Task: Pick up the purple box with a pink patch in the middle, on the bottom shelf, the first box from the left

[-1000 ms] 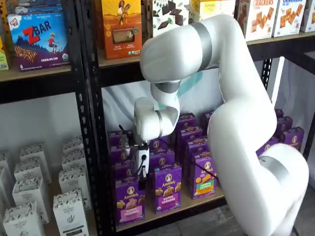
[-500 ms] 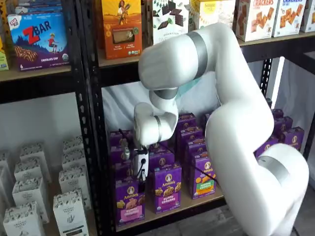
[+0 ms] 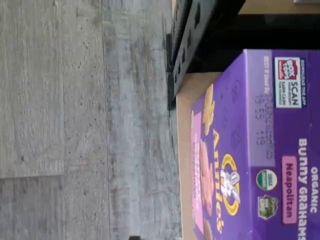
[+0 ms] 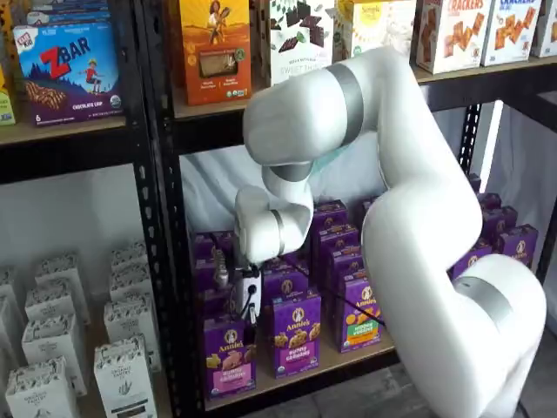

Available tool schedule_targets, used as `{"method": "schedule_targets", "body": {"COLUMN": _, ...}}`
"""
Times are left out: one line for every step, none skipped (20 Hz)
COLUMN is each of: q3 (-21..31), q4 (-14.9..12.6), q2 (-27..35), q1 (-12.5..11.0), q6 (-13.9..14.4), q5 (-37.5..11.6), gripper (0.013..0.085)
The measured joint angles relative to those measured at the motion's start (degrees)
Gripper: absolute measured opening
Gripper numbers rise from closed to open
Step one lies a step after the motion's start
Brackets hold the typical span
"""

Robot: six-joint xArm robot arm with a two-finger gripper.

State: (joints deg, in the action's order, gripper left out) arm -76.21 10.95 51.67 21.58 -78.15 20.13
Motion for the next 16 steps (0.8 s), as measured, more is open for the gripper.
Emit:
{"method": "schedule_targets", "body": {"q3": 0.2, "q4": -0.5, "q2": 0.0, "q1": 0.1, "q6": 0.6, "q5": -0.3, "gripper": 0.085}}
{"method": "schedule_targets", "body": {"q3": 0.4, "q4": -0.5, "q2": -0.1, "q1": 0.1, "q6": 0.5, "q5": -0.5, "gripper": 0.085}}
{"method": "schedule_targets", "body": {"q3": 0.6, "q4": 0.2, "q2": -0.2, "q1": 0.2, "q6": 0.0, "q5": -0.7, "gripper": 0.085}}
{"method": "schedule_targets", "body": {"q3": 0.7, "q4": 1.2, "q2": -0.3, "q1": 0.3, "q6": -0.8, "q5": -0.9, "gripper": 0.085}}
{"method": "schedule_targets", "body": {"q3": 0.8, "q4": 2.2, "q2": -0.5, "q1": 0.3, "q6": -1.8, "q5": -1.1, "gripper": 0.085}}
{"method": "schedule_targets", "body": {"q3": 0.9, "q4": 3.3, "q2": -0.6, "q1": 0.4, "q6": -2.7, "q5": -1.1, "gripper": 0.085}}
{"method": "schedule_targets", "body": {"q3": 0.9, "q4": 4.4, "q2": -0.8, "q1": 0.4, "q6": -3.6, "q5": -1.1, "gripper": 0.085}}
{"method": "schedule_targets", "body": {"q3": 0.8, "q4": 5.5, "q2": -1.0, "q1": 0.4, "q6": -4.6, "q5": -1.0, "gripper": 0.085}}
{"method": "schedule_targets", "body": {"q3": 0.7, "q4": 6.0, "q2": -1.1, "q1": 0.4, "q6": -5.1, "q5": -0.9, "gripper": 0.085}}
{"method": "schedule_targets", "body": {"q3": 0.5, "q4": 6.3, "q2": -1.2, "q1": 0.4, "q6": -5.3, "q5": -0.7, "gripper": 0.085}}
{"method": "schedule_targets", "body": {"q3": 0.4, "q4": 6.3, "q2": -1.2, "q1": 0.4, "q6": -5.3, "q5": -0.6, "gripper": 0.085}}
{"method": "schedule_targets", "body": {"q3": 0.2, "q4": 5.9, "q2": -1.2, "q1": 0.4, "q6": -4.9, "q5": -0.4, "gripper": 0.085}}
{"method": "schedule_targets", "body": {"q3": 0.0, "q4": 5.4, "q2": -1.2, "q1": 0.4, "q6": -4.4, "q5": -0.3, "gripper": 0.085}}
{"method": "schedule_targets", "body": {"q3": -0.2, "q4": 4.9, "q2": -1.0, "q1": 0.4, "q6": -4.0, "q5": -0.1, "gripper": 0.085}}
{"method": "schedule_targets", "body": {"q3": -0.6, "q4": 4.3, "q2": -0.8, "q1": 0.4, "q6": -3.3, "q5": 0.2, "gripper": 0.085}}
{"method": "schedule_targets", "body": {"q3": -1.0, "q4": 3.9, "q2": -0.5, "q1": 0.4, "q6": -3.0, "q5": 0.4, "gripper": 0.085}}
